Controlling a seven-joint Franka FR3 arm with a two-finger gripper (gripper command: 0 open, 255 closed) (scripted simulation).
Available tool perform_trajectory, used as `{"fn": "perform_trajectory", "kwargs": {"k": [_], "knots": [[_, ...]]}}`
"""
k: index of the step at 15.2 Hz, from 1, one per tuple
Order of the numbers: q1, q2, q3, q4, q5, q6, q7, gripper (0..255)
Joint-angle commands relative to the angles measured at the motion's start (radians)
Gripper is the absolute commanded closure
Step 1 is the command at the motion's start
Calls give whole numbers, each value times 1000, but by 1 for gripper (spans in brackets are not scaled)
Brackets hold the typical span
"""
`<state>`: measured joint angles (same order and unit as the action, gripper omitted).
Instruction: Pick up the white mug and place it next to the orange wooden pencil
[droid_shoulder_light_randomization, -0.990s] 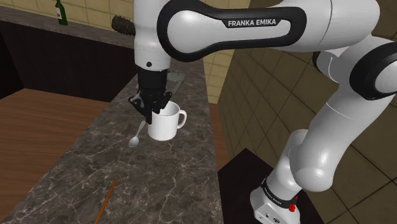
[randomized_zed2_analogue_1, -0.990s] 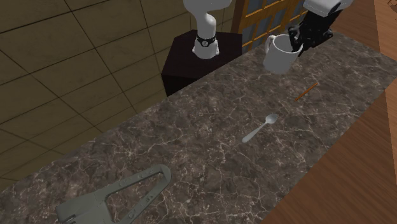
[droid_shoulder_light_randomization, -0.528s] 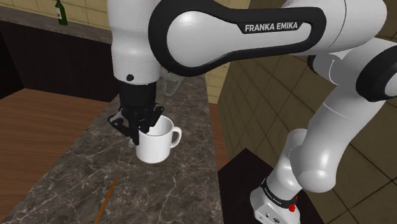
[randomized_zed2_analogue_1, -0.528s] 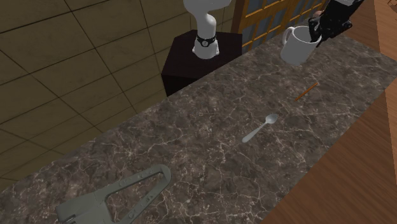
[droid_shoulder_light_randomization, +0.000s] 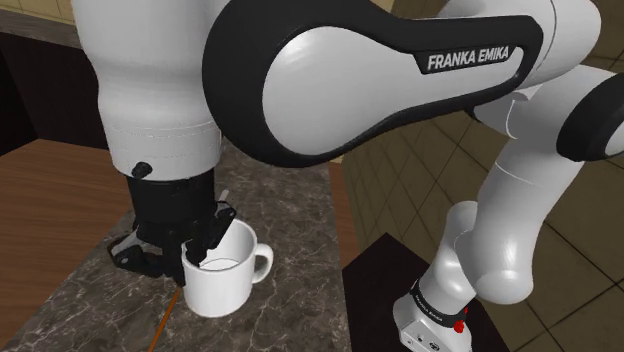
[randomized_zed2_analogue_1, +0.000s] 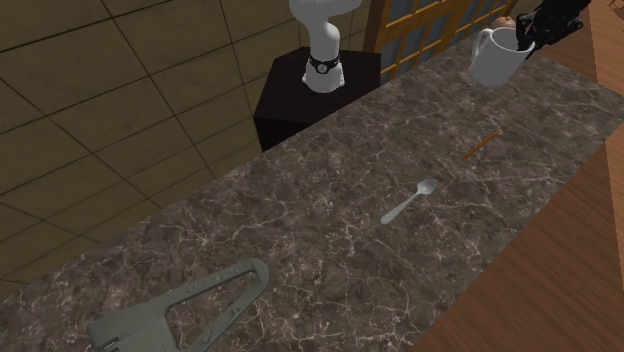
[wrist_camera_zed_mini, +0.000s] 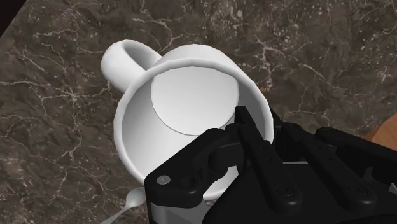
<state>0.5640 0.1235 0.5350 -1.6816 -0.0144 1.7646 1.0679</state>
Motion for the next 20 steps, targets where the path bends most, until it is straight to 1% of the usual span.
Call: {"fn": "perform_trajectory", "kwargs": {"k": [1, 4, 5, 20], "knots": [[34, 43, 19, 46, -24, -7, 57, 255], [92, 112, 43, 123, -63, -26, 138, 255], [119, 142, 50, 160, -80, -35, 171, 255], [113, 162, 40, -18, -94, 159, 175, 255]]}}
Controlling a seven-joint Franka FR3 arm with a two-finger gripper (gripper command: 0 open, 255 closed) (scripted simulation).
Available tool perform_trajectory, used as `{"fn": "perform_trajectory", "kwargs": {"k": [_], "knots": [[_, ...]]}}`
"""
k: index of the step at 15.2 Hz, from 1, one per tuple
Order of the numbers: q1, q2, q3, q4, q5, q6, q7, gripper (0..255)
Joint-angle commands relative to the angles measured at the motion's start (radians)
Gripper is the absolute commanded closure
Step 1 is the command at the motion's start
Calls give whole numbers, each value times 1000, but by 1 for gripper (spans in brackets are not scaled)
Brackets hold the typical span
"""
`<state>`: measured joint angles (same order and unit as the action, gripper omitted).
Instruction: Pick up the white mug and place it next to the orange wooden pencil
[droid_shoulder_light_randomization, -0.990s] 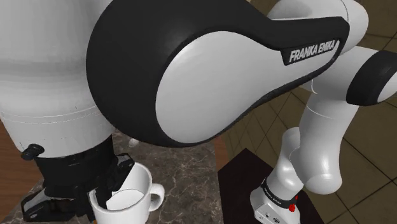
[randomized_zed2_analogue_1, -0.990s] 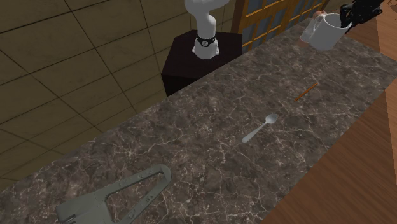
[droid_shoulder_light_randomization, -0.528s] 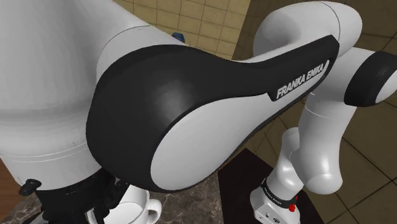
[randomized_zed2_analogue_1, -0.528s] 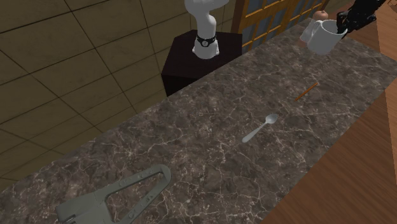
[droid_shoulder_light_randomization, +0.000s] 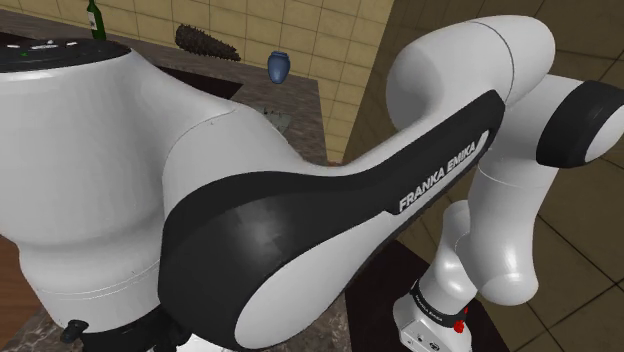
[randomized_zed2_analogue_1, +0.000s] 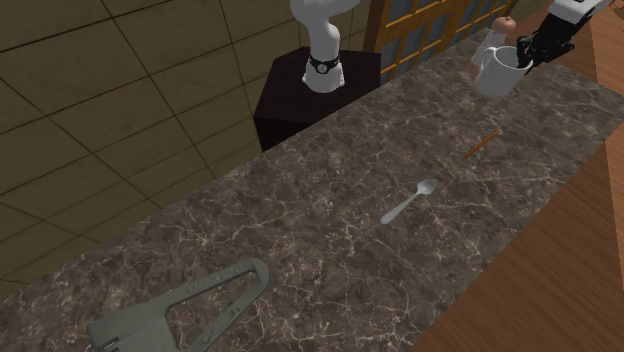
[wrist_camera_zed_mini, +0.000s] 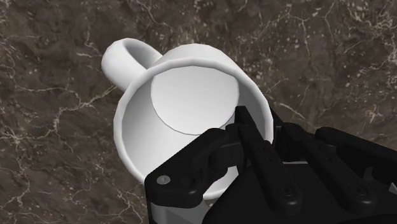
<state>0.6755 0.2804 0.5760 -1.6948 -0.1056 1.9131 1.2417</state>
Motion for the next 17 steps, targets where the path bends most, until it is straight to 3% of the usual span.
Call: {"fn": "perform_trajectory", "kwargs": {"k": [1, 17], "knots": [[1, 9, -2, -14, -6, 23, 3, 255], [14, 81, -22, -126, -53, 197, 27, 255]]}}
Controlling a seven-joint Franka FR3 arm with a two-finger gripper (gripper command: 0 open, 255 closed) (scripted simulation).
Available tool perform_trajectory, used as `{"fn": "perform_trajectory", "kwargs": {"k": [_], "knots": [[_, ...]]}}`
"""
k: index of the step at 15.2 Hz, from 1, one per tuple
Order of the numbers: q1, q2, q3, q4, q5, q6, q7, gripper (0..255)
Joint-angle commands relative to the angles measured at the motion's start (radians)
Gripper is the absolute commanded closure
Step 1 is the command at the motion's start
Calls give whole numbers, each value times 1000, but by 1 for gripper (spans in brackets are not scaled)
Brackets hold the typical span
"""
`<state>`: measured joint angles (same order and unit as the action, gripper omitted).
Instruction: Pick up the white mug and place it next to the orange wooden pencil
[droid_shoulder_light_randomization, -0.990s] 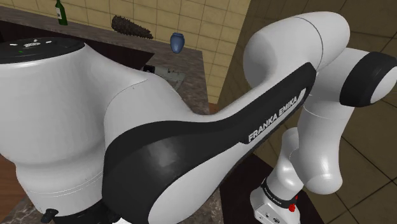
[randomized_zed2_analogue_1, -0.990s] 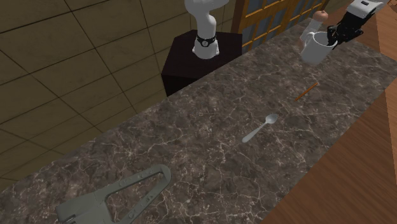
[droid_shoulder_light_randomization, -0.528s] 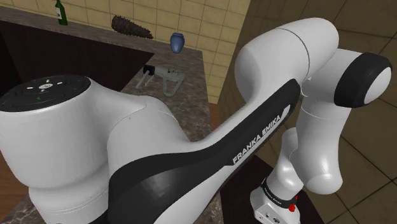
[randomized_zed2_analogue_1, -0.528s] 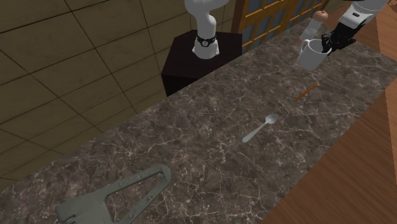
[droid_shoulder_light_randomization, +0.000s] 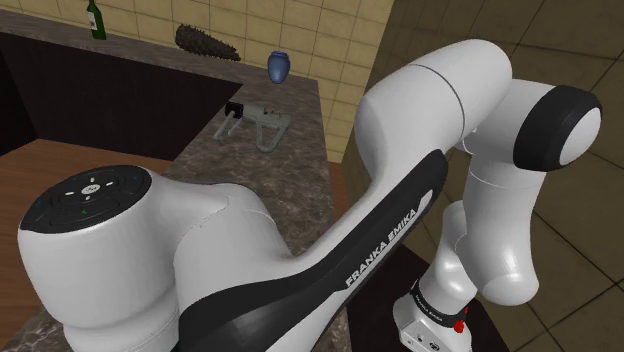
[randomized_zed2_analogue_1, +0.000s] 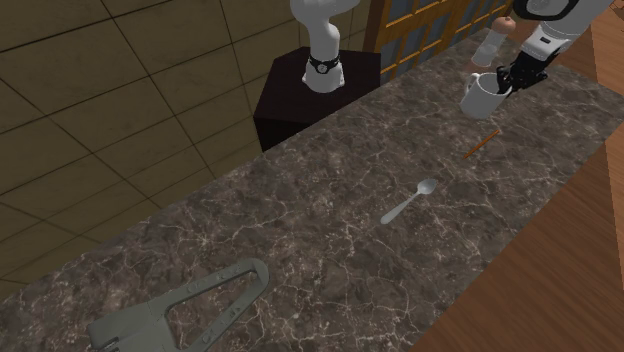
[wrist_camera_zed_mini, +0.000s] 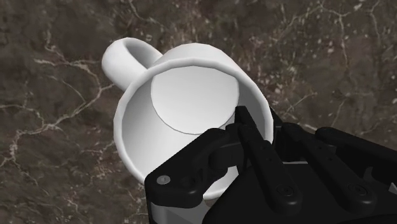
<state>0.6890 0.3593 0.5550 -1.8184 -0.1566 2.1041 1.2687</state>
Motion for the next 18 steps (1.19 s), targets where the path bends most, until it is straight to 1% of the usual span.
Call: {"fn": "perform_trajectory", "kwargs": {"k": [1, 7, 8, 13, 17, 18], "knots": [[0, 2, -1, -3, -2, 6, 0, 255], [0, 2, -1, -3, -2, 6, 0, 255], [0, 3, -1, -3, -2, 6, 0, 0], [0, 3, -1, -2, -2, 6, 0, 0], [-12, -46, 12, 67, 30, -105, -21, 0], [-12, -46, 12, 67, 30, -105, -21, 0]]}}
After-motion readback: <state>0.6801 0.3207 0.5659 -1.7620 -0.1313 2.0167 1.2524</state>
